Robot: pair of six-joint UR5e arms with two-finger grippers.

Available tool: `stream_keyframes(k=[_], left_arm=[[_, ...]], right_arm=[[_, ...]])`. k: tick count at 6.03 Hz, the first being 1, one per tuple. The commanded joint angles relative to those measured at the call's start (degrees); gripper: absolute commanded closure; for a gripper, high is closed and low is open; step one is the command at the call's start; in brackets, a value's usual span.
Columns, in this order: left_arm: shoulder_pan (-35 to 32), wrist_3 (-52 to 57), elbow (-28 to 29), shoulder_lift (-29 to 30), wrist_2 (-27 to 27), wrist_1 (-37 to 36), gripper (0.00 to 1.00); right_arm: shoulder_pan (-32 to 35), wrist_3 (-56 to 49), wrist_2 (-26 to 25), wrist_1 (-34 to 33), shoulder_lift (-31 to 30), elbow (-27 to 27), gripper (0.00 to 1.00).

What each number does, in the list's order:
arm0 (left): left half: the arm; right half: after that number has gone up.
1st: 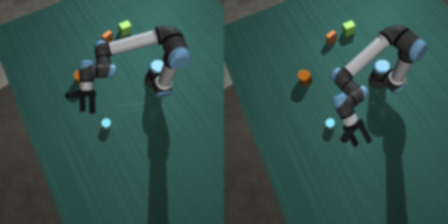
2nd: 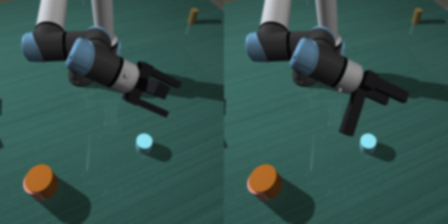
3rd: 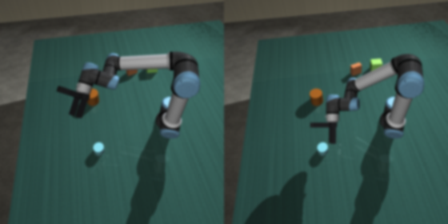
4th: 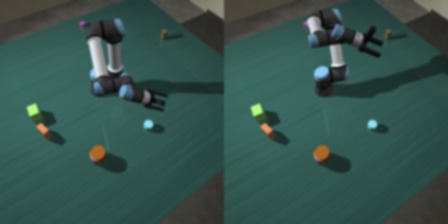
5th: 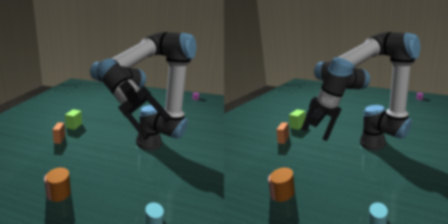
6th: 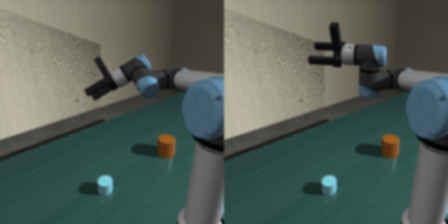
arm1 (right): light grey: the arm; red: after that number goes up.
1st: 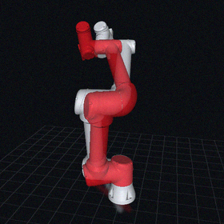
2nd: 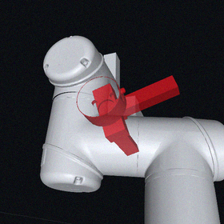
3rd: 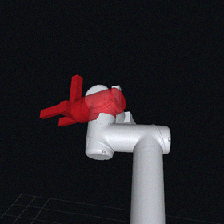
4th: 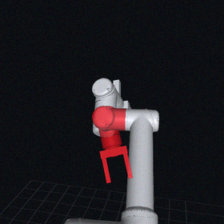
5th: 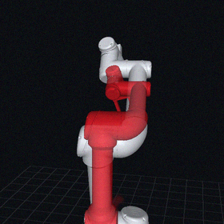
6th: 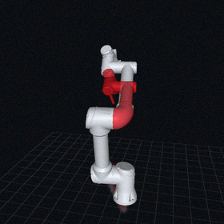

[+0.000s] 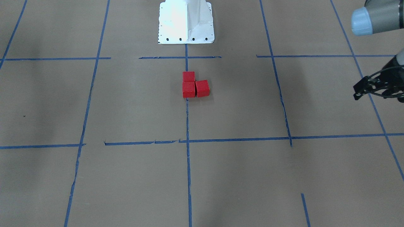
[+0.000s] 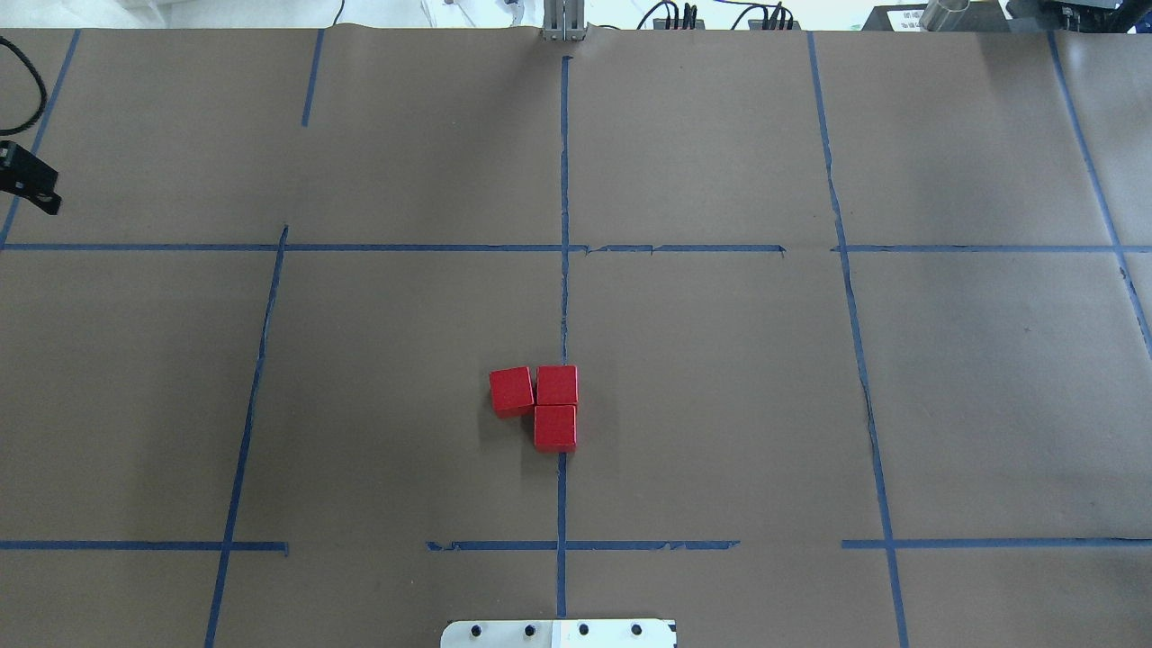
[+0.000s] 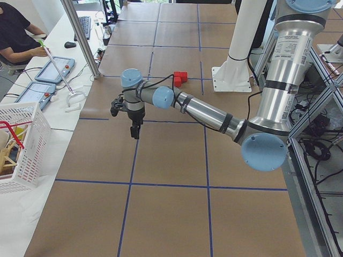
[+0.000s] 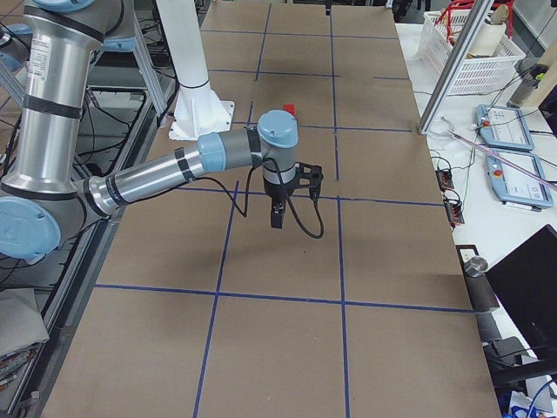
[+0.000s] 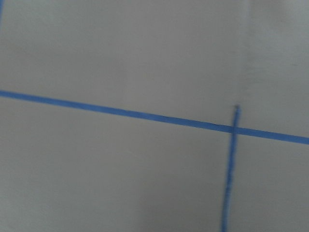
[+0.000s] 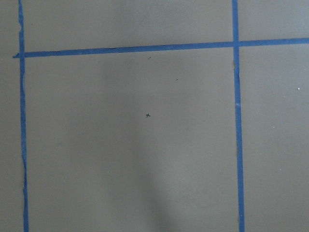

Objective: Form red blocks into L shape at center

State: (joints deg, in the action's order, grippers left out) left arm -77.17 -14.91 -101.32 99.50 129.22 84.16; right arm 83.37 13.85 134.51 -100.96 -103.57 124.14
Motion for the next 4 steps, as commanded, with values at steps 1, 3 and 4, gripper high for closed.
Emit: stream_keyframes(k=[1,3,4], left_arm=[[-5.89,12.74,6.79,-1.59,4.72,0.3,0.0],[-9.21,14.38,8.24,-1.59,4.81,-0.3,0.0],[-10.19,19.78,8.16,-3.07,4.73,-0.4,0.0]], right_arm=[[4.26,-6.45,0.49,-0.12,-1.45,-2.83,0.0],[4.17,-13.72,0.49,0.41,-1.81,-8.87,0.0],[4.17,-14.37,0.57,0.32,-2.16,-7.96,0.0]])
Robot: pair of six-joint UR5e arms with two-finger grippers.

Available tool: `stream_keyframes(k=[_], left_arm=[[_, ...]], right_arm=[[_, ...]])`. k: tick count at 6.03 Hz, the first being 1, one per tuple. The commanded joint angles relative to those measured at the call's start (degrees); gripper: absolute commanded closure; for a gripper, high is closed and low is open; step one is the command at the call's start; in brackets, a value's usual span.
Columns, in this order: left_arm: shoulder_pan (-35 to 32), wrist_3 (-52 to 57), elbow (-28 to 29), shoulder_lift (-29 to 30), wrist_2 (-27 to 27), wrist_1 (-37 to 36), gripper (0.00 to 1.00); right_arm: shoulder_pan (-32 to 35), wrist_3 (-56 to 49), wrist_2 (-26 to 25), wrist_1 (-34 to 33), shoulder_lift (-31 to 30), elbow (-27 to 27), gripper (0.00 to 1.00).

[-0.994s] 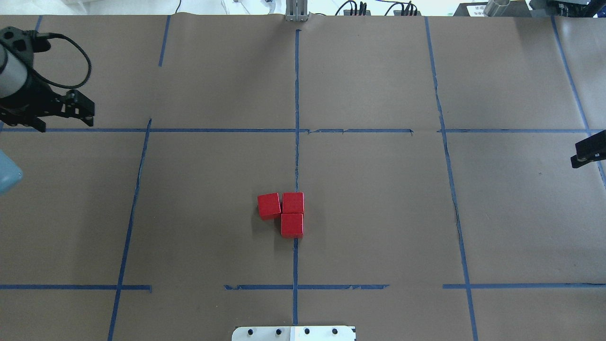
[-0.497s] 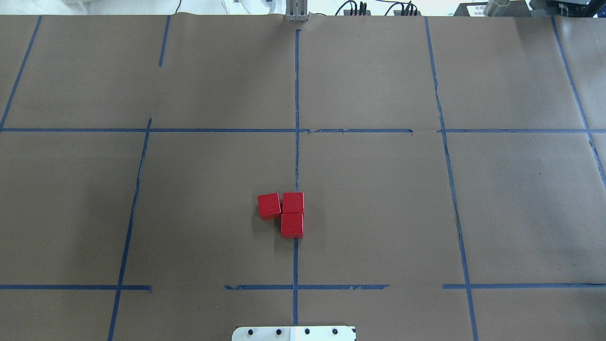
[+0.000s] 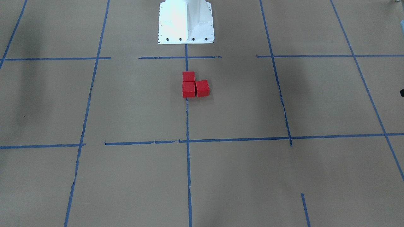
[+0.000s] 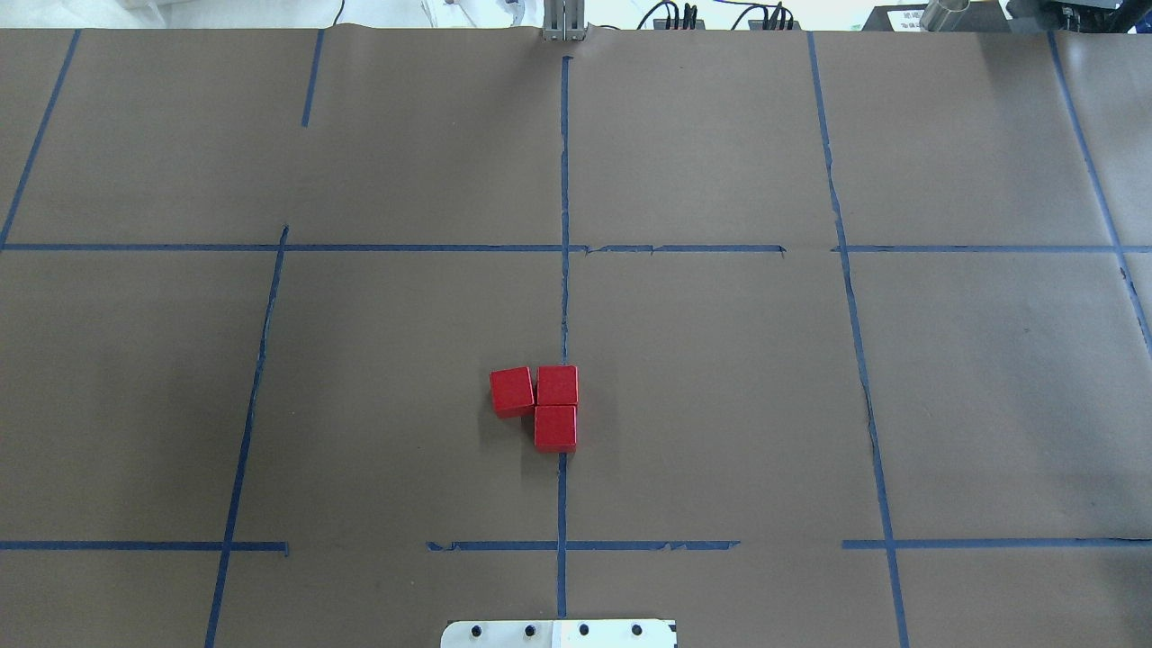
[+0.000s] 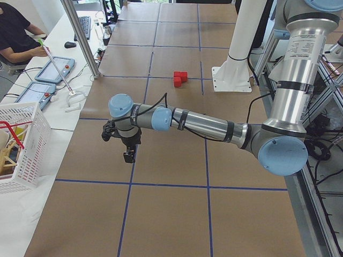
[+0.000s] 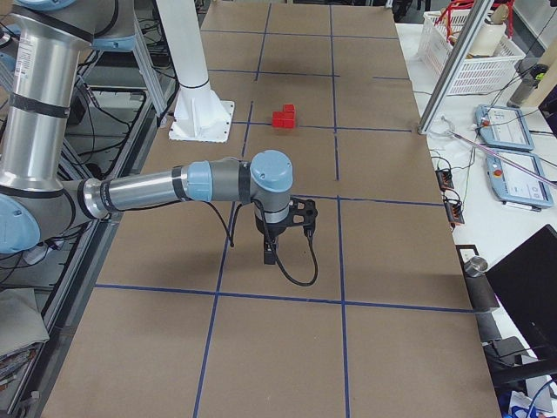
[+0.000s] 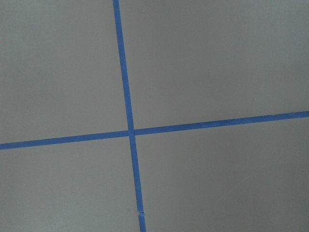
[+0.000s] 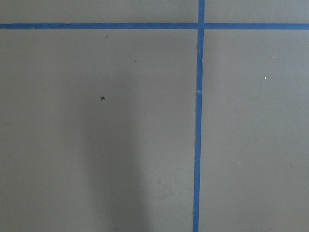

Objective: Form red blocks into L shape at center

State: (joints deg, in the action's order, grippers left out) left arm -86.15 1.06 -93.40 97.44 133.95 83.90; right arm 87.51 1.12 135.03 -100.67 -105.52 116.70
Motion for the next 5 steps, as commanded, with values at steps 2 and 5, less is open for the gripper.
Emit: stream_keyframes(k=[2,5], left_arm=[[-2.71,5.71,-0.55,-1.9,-0.18,-0.67,0.0],[-2.54,5.53,-0.82,-4.78,-0.09,0.11,0.0]], right_arm=[[0.03,-1.73,-0.03,0.21,-0.83,-0.33,0.0],[0.03,-1.73,-0.03,0.21,-1.62,-0.07,0.0]])
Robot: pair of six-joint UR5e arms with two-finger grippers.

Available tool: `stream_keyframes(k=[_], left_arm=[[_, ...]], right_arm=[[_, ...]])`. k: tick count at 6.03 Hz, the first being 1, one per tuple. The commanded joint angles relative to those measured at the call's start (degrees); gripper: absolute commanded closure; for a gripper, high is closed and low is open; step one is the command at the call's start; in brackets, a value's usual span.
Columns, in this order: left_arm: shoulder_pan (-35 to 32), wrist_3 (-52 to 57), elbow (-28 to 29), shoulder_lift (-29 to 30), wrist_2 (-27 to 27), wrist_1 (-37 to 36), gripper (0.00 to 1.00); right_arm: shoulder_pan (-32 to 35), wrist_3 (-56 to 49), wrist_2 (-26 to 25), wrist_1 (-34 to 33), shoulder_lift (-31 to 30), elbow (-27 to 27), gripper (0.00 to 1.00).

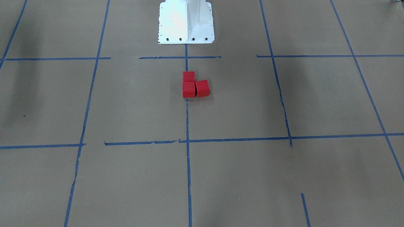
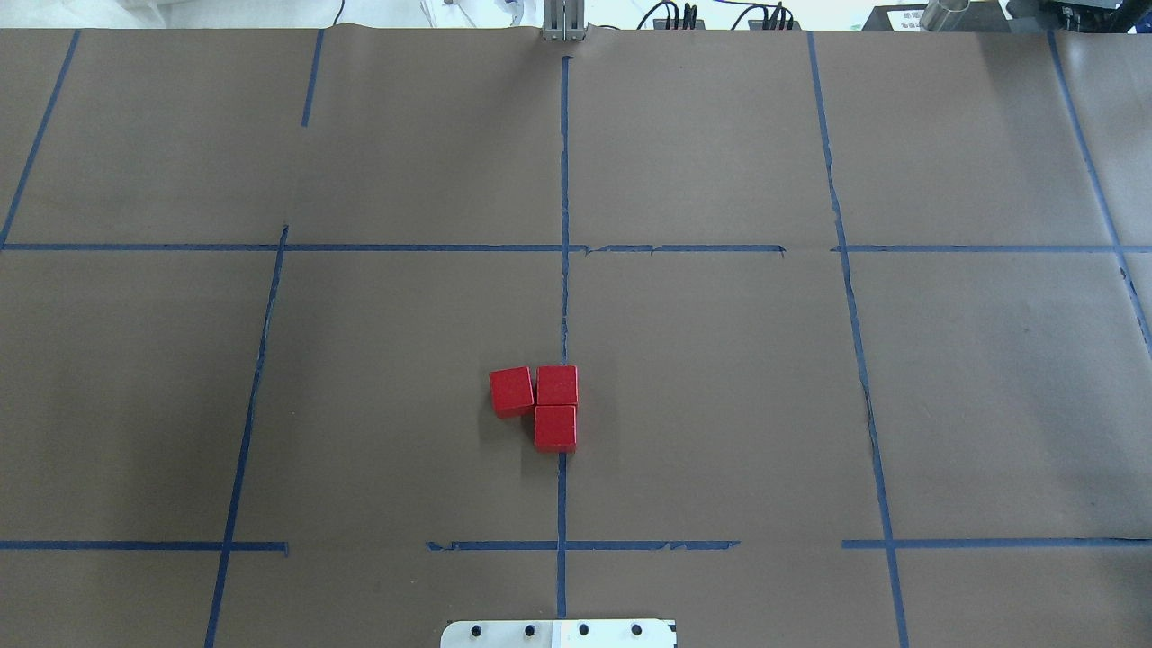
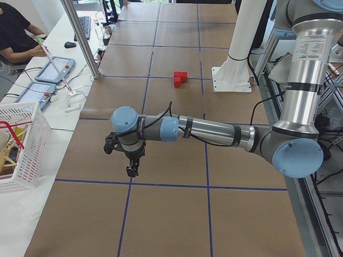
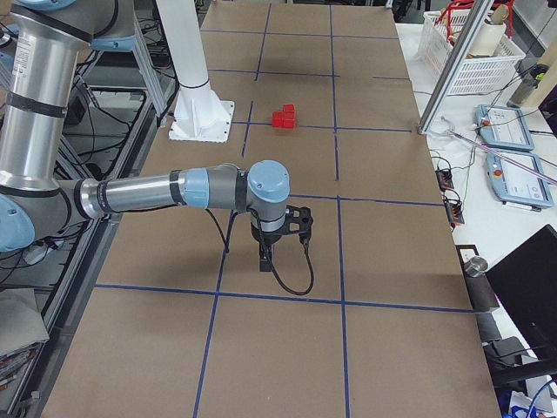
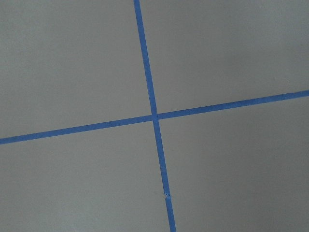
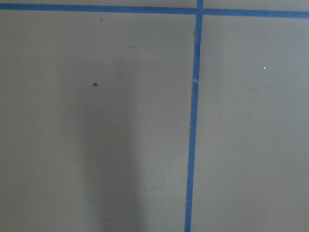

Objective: Form red blocks into L shape at center

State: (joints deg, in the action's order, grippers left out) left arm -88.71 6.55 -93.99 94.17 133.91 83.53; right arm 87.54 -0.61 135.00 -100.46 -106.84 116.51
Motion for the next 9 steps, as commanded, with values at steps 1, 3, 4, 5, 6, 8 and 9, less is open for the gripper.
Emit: stream_keyframes(k=[1,3,4,5,6,8,9], left_arm=[[0.03,-0.05,-0.49,-2.76,0.21,0.58,0.0],[-0.06,-7.11,-2.07,-3.64,2.21,-0.29,0.0],[0.02,-8.13,-2.34,-4.43,3.01,-0.03,0.0],[-0.06,-7.7,-2.69,-4.0,2.85,-0.2,0.0],[-0.06,-7.61,-2.87,-3.91,2.32,-0.03,0.0],[-0.15,-7.0,-3.92,-5.66,2.32,0.15,0.0],[-0.15,-6.99,-3.92,-5.67,2.32,0.23,0.0]], right_arm=[[0.0,0.08,0.0,0.0,-0.29,0.03,0.0],[0.0,0.0,1.57,0.0,-1.43,0.03,0.0],[-0.17,-0.18,2.36,0.18,-2.39,0.03,0.0],[-0.18,-0.87,1.94,2.53,-3.71,-0.4,0.0],[-0.18,-0.88,1.67,2.64,-3.72,-1.1,0.0],[-0.09,-0.97,1.84,2.64,-3.81,-1.11,0.0],[-0.17,-0.97,1.84,2.64,-3.64,-1.11,0.0]])
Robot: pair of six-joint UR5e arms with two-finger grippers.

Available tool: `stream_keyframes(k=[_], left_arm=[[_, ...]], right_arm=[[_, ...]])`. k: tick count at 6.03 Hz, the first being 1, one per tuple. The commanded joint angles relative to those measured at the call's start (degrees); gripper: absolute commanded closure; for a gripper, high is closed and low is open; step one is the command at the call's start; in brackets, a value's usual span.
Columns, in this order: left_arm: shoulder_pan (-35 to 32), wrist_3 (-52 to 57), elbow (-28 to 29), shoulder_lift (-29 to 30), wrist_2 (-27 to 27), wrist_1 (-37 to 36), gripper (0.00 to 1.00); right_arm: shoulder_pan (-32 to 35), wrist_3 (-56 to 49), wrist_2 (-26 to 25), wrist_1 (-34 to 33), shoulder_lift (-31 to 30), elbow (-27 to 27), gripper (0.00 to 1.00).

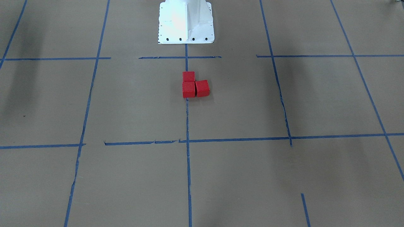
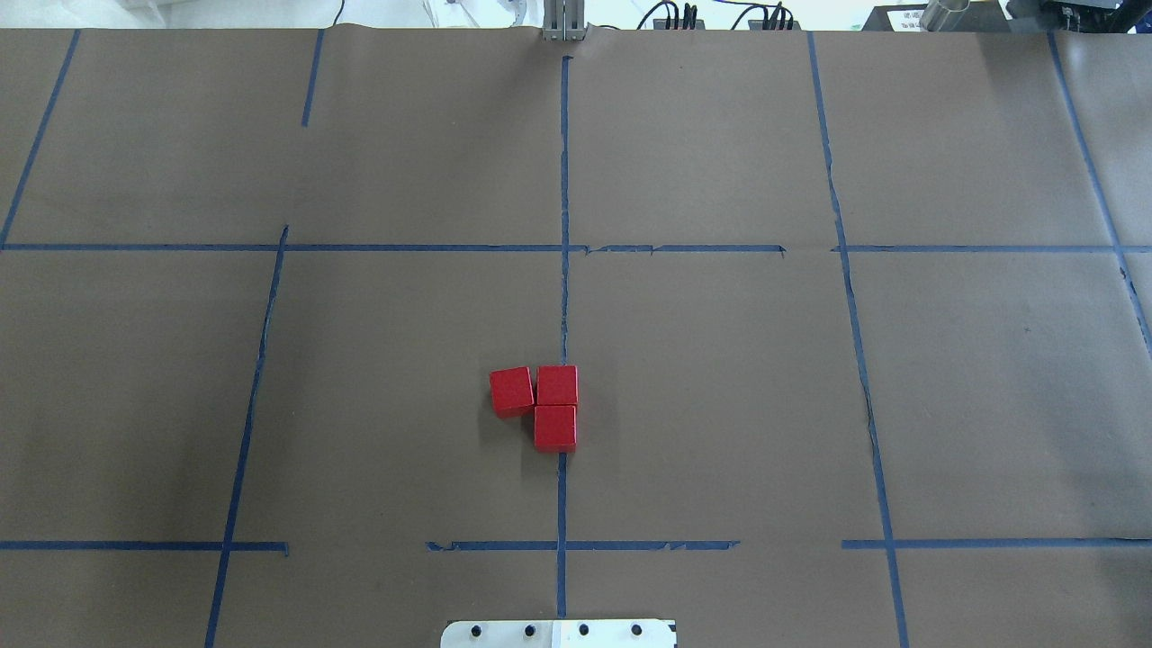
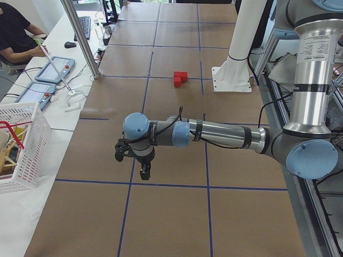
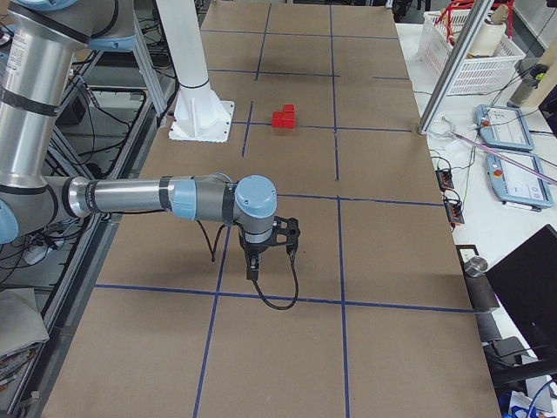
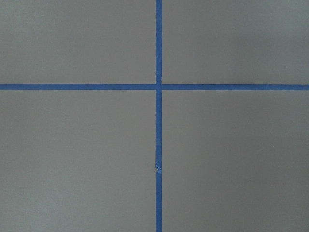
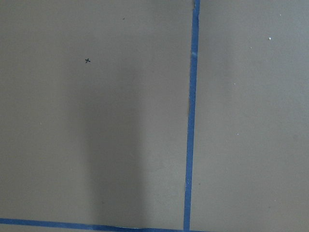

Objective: Form red blocks into L shape at center

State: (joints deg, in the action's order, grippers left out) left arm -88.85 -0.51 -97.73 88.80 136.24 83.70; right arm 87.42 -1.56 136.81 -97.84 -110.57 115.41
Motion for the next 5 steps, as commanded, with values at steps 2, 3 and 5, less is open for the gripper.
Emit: stream_keyframes(k=[2,3,5], left_arm=[[0.08,-0.02,-0.54,-0.3,0.08,0.14,0.0],[0.08,-0.02,-0.62,-0.3,0.08,0.06,0.0],[0.08,-0.02,-0.62,-0.3,0.34,0.06,0.0]], right_arm=[[0.03,-0.02,0.39,0.1,0.0,0.34,0.0],[0.03,-0.02,0.48,0.1,0.0,0.34,0.0],[0.03,-0.02,0.57,0.01,-0.09,0.87,0.0]])
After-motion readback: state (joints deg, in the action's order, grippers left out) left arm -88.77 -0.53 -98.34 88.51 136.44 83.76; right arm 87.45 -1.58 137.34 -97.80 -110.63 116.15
